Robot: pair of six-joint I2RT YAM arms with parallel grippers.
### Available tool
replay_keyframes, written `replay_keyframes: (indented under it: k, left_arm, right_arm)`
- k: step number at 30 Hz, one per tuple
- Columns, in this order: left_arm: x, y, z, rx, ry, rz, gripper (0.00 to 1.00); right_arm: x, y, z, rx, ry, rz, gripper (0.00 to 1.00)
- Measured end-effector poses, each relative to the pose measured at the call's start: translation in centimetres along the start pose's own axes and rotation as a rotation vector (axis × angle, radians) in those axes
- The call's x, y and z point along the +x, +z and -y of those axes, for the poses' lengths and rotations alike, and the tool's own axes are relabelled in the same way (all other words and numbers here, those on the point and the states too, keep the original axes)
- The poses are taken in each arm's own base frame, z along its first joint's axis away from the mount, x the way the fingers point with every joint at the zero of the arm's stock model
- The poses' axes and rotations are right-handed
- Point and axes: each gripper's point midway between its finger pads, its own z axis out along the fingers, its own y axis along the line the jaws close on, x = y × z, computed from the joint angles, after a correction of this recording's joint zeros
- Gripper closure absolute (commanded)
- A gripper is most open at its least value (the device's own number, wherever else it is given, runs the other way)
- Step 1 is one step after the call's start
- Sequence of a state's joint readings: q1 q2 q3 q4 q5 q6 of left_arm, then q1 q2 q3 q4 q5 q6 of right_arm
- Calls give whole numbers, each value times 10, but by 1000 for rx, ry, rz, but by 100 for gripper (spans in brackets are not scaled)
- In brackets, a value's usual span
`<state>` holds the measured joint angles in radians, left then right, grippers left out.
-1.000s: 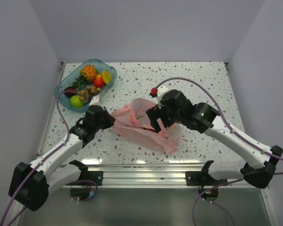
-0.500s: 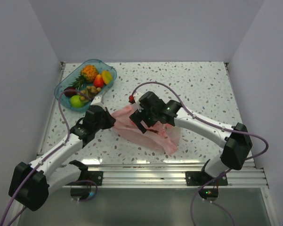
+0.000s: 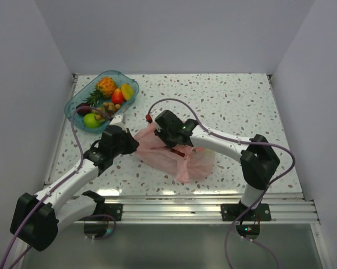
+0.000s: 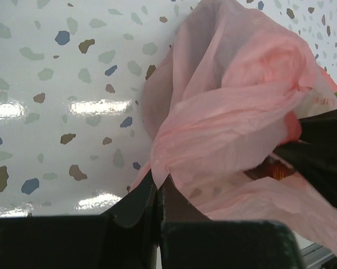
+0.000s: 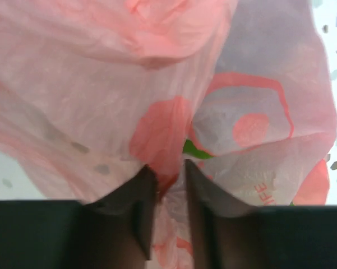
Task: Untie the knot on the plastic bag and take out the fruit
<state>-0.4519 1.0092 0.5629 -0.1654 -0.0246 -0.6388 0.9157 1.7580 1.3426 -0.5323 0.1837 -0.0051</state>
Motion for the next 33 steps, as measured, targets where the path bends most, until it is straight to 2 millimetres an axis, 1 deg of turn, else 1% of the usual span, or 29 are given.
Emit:
replay_keyframes:
  k: [2,3,5,7,10,12,14,16,20,22,24,25,27,28,29,30,31,32,33]
  left_arm:
    - [1,0,0,4,5,-4,97]
    - [2,0,0,6,5,-5,97]
    - [6,1,-1,8,5,-13,97]
    - [10,3,-2,15,5,-19,98]
    - [7,8,1,28,5,-4,99]
    - [6,11,1,26,5,1,99]
    - [7,15,0,18,5,-3,99]
    - [7,18,-1,16,5,-4,98]
    - [-1,28,6,34,4,14,96]
    - [-1,37,9,39,5,3,96]
    - [7,49,7,35,5,-36,96]
    - [13,56,6,29,4,-62,96]
    - [25,68,2,17,-5,-105,95]
    - [30,72,-1,8,-8,-123,94]
    - [33,73,-3,-1,-13,-134,89]
    - [36,73,-5,-8,-14,-142,87]
    - [36,73,-6,-13,-16,-145,85]
    - [35,72,-6,-16,-19,-141,81]
    - [33,72,-5,-18,-21,-136,80]
  right_arm:
    - [-10,3,15,30,35,18,85]
    - [-18,3,25,41,62,35,91]
    - [-33,1,46,60,126,73,94]
    - [-51,-4,65,48,188,119,94]
    - [-72,-6,77,-14,238,163,100]
    - [-79,-1,80,-31,264,166,100]
    - [-78,8,83,-41,307,155,100]
    - [-70,20,88,-59,383,127,100]
    - [-58,41,104,-69,511,90,100]
    - [-53,52,109,-63,544,69,100]
    - [-51,61,113,-54,562,62,98]
    - [-50,62,114,-50,567,57,93]
    - [-49,61,115,-46,573,53,73]
    - [-50,59,115,-44,571,59,51]
    - [-51,56,116,-40,571,62,42]
    - [-51,52,119,-30,561,63,34]
    - [-51,47,121,-19,555,65,22]
    - [-53,39,124,-8,553,71,18]
    - [-55,29,126,4,544,81,14]
